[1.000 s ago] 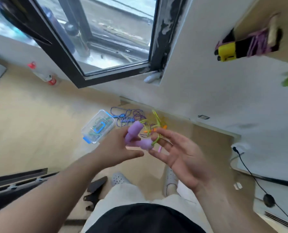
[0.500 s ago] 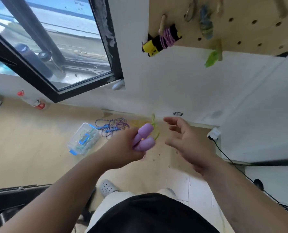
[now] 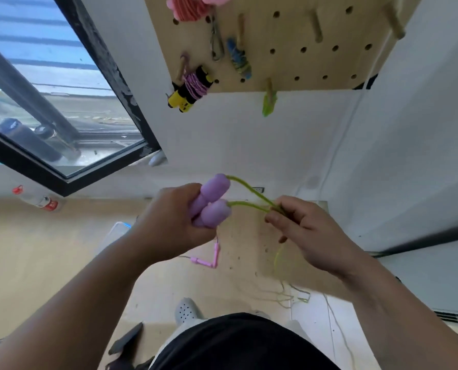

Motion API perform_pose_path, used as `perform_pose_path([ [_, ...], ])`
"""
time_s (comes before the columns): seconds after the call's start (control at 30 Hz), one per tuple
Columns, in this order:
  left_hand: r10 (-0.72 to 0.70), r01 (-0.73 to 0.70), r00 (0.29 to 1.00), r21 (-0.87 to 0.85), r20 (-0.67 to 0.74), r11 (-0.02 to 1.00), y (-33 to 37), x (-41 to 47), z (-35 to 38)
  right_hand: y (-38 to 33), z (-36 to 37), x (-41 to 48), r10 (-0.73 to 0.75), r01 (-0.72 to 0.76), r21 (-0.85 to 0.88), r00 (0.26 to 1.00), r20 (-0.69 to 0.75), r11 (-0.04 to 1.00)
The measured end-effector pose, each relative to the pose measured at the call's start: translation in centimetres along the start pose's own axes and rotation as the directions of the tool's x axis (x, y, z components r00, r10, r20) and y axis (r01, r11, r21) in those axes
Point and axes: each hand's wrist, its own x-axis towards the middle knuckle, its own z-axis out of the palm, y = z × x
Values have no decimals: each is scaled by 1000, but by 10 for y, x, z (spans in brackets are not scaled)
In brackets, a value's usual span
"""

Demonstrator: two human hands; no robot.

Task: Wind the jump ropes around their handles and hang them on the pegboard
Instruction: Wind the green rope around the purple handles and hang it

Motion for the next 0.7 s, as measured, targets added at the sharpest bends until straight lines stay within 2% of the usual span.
perform_pose_path([
  [0.1, 13, -14, 1000, 41, 24, 999, 16, 14, 9, 4, -21, -10, 17, -18, -24, 998, -61, 1000],
  [0.2, -34, 18, 984, 93, 173, 996, 29, 23, 32, 16, -36, -18, 47, -54, -33, 985, -168, 998],
  [0.3, -89, 31, 950, 191, 299, 981, 45, 26, 56, 21, -43, -28, 78, -73, 34, 977, -199, 997],
  [0.43, -126, 152, 959, -84, 253, 985, 65, 23, 79, 15, -43, -39, 70, -24, 254, 982, -175, 967],
  [0.57, -67, 101, 973, -149, 219, 984, 76, 27, 84, 9, -48, -40, 61, -8, 277, 981, -184, 961],
  [0.63, -114, 164, 969, -222, 221, 961, 78, 30, 85, 8, -51, -38, 71, -15, 289, 981, -182, 957],
  [0.7, -175, 261, 953, -372, 248, 891, 79, 35, 85, 9, -51, -34, 68, -24, 266, 985, -158, 964],
])
